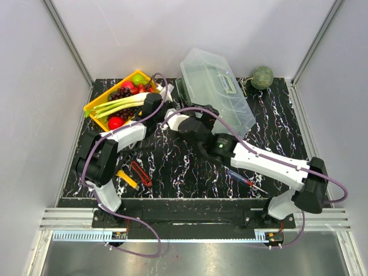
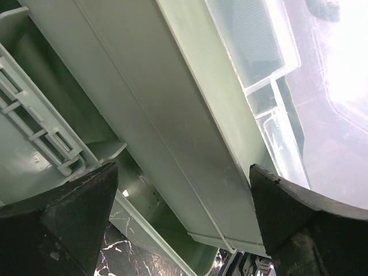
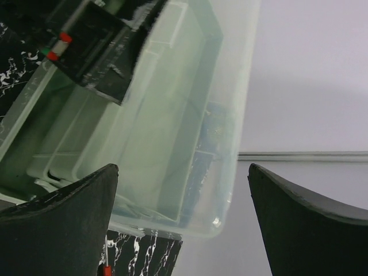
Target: Pack the tool kit
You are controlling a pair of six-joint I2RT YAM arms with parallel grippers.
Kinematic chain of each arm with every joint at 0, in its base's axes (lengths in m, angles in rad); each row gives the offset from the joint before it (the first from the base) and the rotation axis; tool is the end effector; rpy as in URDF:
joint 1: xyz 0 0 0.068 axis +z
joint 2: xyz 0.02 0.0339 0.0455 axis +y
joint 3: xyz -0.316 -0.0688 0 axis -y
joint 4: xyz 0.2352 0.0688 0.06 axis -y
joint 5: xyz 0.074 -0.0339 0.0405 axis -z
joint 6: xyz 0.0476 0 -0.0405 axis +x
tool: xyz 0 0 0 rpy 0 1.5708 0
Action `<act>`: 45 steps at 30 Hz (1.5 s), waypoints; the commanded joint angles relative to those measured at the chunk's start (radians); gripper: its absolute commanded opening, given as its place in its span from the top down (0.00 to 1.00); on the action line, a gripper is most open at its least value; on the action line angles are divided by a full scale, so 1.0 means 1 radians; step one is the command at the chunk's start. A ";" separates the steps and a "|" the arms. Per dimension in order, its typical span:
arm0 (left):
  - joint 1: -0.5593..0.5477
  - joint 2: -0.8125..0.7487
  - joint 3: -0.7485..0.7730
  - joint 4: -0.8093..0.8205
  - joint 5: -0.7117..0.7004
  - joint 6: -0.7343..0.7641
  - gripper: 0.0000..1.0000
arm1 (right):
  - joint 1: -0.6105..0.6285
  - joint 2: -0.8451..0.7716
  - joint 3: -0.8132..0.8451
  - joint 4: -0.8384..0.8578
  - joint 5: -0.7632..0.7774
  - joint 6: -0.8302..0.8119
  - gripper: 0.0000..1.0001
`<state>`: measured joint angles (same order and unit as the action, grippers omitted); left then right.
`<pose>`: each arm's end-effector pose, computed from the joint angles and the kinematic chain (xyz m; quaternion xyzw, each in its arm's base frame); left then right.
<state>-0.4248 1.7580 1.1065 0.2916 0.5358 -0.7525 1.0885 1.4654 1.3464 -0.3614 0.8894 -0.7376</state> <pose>0.3633 -0.1910 0.2886 0.0193 0.8069 -0.4858 0.3356 0.1810 0.2660 0.4113 -0.4744 0.6484 -0.2805 0.5252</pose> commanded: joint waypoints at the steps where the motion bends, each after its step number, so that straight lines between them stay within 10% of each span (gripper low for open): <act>1: 0.012 0.015 0.003 -0.069 -0.051 0.065 0.02 | 0.014 0.084 0.062 -0.039 0.035 0.047 0.01; 36: 0.012 0.006 -0.008 -0.086 -0.039 0.071 0.02 | -0.006 0.182 -0.035 0.205 0.253 0.030 0.01; 45: 0.014 0.003 -0.014 -0.085 -0.037 0.067 0.02 | -0.048 0.165 -0.148 0.814 0.336 -0.411 0.01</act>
<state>-0.4236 1.7576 1.1122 0.2813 0.5396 -0.7418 1.0657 1.6695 1.2289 0.0483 1.1629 -0.8959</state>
